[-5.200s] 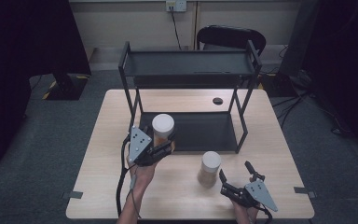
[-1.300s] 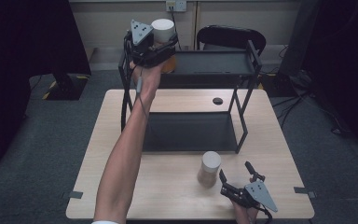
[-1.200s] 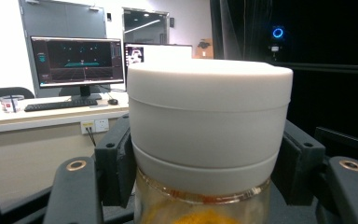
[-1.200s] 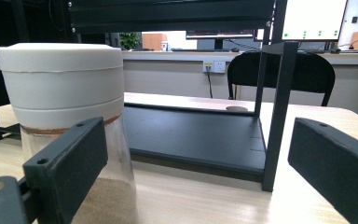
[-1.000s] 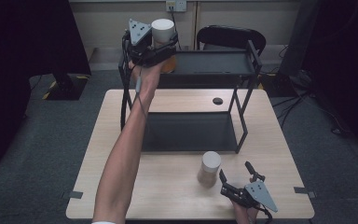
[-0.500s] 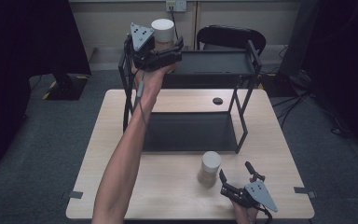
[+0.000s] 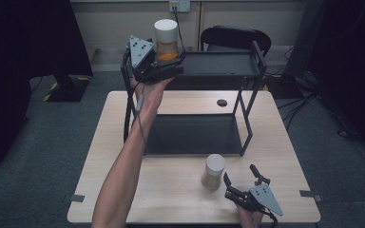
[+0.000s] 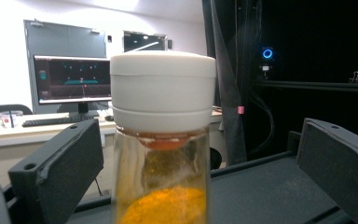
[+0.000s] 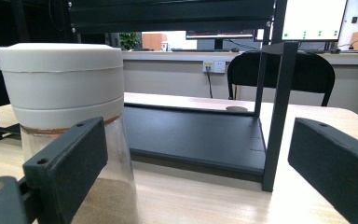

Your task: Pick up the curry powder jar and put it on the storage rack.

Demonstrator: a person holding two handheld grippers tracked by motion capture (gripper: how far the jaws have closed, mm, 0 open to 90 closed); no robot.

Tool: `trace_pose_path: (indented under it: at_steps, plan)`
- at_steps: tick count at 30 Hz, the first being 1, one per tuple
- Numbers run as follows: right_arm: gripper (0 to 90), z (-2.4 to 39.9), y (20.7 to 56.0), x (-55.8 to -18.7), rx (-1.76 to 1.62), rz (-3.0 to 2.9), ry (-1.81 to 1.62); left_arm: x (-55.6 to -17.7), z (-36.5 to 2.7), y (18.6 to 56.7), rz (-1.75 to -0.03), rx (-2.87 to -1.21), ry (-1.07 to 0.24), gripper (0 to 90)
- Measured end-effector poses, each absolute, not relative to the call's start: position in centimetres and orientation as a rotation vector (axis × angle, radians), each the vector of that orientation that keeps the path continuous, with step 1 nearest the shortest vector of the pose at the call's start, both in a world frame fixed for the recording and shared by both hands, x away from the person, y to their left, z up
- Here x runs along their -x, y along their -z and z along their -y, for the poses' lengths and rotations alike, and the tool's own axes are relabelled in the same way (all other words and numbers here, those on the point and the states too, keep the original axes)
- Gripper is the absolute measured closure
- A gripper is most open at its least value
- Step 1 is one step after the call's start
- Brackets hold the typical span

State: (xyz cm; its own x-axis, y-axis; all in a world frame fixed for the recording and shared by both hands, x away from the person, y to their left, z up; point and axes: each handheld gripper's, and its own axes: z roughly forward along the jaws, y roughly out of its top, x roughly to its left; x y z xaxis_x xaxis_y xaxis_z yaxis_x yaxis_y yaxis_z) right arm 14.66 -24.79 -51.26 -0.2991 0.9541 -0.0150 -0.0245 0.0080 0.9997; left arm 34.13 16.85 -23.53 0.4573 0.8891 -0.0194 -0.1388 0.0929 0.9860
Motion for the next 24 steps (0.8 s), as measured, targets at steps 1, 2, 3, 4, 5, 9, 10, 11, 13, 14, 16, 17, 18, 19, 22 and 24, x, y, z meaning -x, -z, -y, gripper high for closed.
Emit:
trace_pose_path:
  at_steps: [1,2,3,4,5,9,10,11,13,14,16,17,18,19,22,24]
  plan:
    - [3.8,24.8,51.3,-14.7,-1.024,-1.416,-1.431,-33.9,-16.9,23.7,-0.775,-1.240,-0.888,0.0]
    - [3.8,24.8,51.3,-14.7,-1.024,-1.416,-1.431,-33.7,-17.0,23.7,-0.775,-1.240,-0.888,0.0]
    - [3.8,24.8,51.3,-14.7,-1.024,-1.416,-1.431,-33.5,-17.0,23.8,-0.772,-1.242,-0.887,0.0]
    - [3.8,24.8,51.3,-14.7,-1.024,-1.416,-1.431,-33.4,-17.1,23.9,-0.769,-1.245,-0.885,0.0]
    - [3.8,24.8,51.3,-14.7,-1.024,-1.416,-1.430,-33.2,-17.1,24.0,-0.767,-1.243,-0.887,0.0]
    - [3.8,24.8,51.3,-14.7,-1.025,-1.416,-1.430,-32.4,-17.2,24.8,-0.757,-1.241,-0.894,0.0]
    - [3.8,24.8,51.3,-14.7,-1.025,-1.416,-1.430,-32.3,-17.2,25.0,-0.758,-1.236,-0.891,0.0]
    - [3.8,24.8,51.3,-14.7,-1.025,-1.415,-1.429,-32.1,-17.2,25.2,-0.756,-1.235,-0.891,0.0]
    - [3.8,24.8,51.3,-14.7,-1.025,-1.415,-1.429,-31.8,-17.3,25.5,-0.754,-1.236,-0.885,0.0]
    - [3.8,24.8,51.3,-14.6,-1.025,-1.415,-1.429,-31.7,-17.4,25.6,-0.754,-1.239,-0.875,0.0]
    - [3.8,24.7,51.3,-14.6,-1.026,-1.415,-1.429,-31.2,-17.4,26.0,-0.749,-1.234,-0.863,0.0]
    - [3.8,24.7,51.3,-14.6,-1.026,-1.414,-1.428,-30.8,-17.4,26.3,-0.737,-1.232,-0.873,0.0]
    - [3.8,24.7,51.3,-14.6,-1.026,-1.414,-1.428,-30.5,-17.2,26.6,-0.731,-1.233,-0.882,0.0]
    - [3.8,24.7,51.3,-14.6,-1.026,-1.414,-1.428,-30.3,-17.2,26.8,-0.725,-1.234,-0.876,0.0]
    - [3.8,24.7,51.3,-14.6,-1.026,-1.414,-1.428,-29.6,-17.2,27.5,-0.709,-1.242,-0.861,0.0]
    - [3.8,24.7,51.3,-14.6,-1.026,-1.414,-1.428,-29.2,-17.3,28.2,-0.702,-1.233,-0.849,0.0]
